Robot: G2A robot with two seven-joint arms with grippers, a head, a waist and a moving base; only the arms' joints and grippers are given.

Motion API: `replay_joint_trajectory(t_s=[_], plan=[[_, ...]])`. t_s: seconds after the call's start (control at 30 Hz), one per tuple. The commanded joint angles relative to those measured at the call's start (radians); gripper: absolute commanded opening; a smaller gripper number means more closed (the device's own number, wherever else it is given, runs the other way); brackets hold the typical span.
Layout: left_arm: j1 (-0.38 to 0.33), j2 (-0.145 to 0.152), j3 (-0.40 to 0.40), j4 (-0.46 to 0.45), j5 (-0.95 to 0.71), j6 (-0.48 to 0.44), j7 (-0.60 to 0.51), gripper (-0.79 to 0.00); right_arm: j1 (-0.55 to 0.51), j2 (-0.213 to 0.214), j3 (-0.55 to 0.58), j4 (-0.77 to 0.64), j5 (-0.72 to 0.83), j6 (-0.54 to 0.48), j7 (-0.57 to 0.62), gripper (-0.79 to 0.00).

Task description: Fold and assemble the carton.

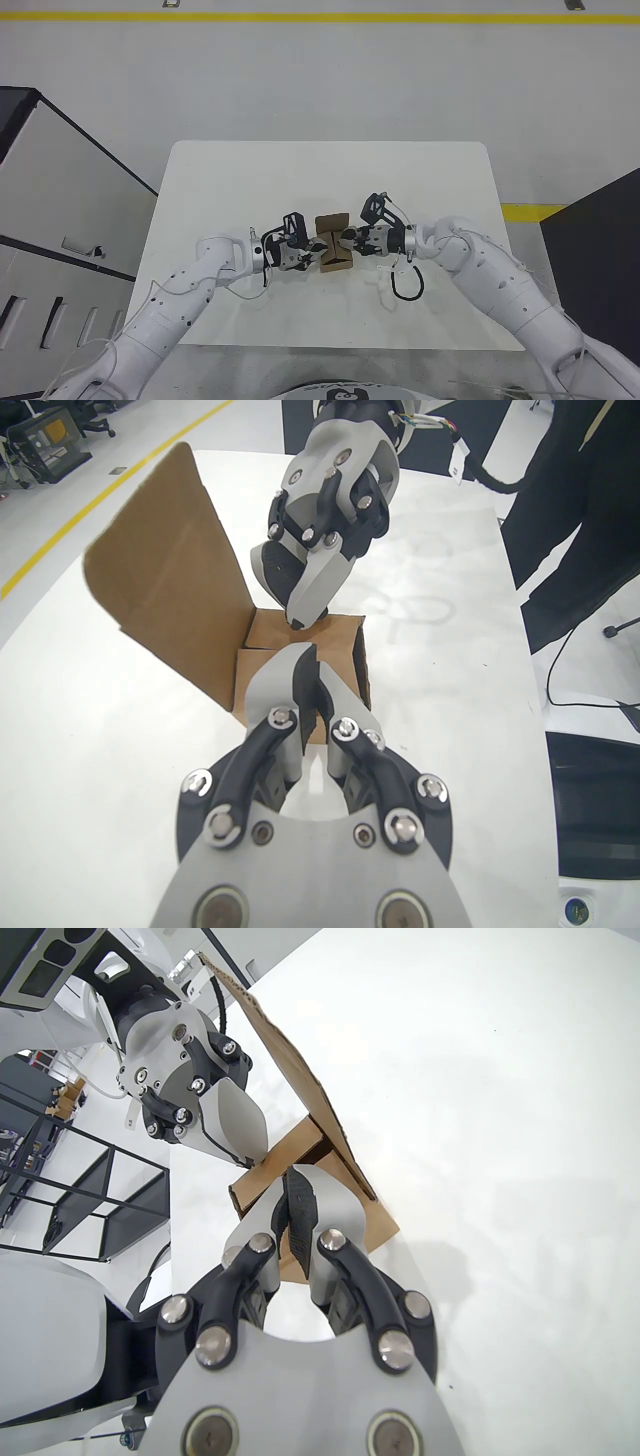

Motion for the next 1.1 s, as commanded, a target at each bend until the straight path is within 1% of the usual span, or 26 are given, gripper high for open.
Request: replay_joint_trajectory(t_s=[0.0, 0.2, 0.47, 1.07], plan=[[0.003, 0.002, -0.004, -0.008, 0.0, -0.004, 0.008, -0.785, -0.003, 0.001, 0.004, -0.004, -0.003, -0.001, -0.003, -0.785], [0.006, 0.003, 0.002, -0.008, 0.007, -0.014, 0.01, -0.785, -0.014, 0.001, 0.01, -0.011, -0.008, -0.002, -0.003, -0.785], [0.004, 0.0, 0.011, -0.007, 0.015, 0.018, -0.007, -0.785, -0.018, 0.0, 0.017, -0.012, -0.013, -0.004, -0.004, -0.785], [0.008, 0.003, 0.005, -0.016, 0.01, 0.013, 0.0, -0.785, -0.022, -0.004, 0.025, -0.025, -0.029, 0.0, 0.01, -0.785]])
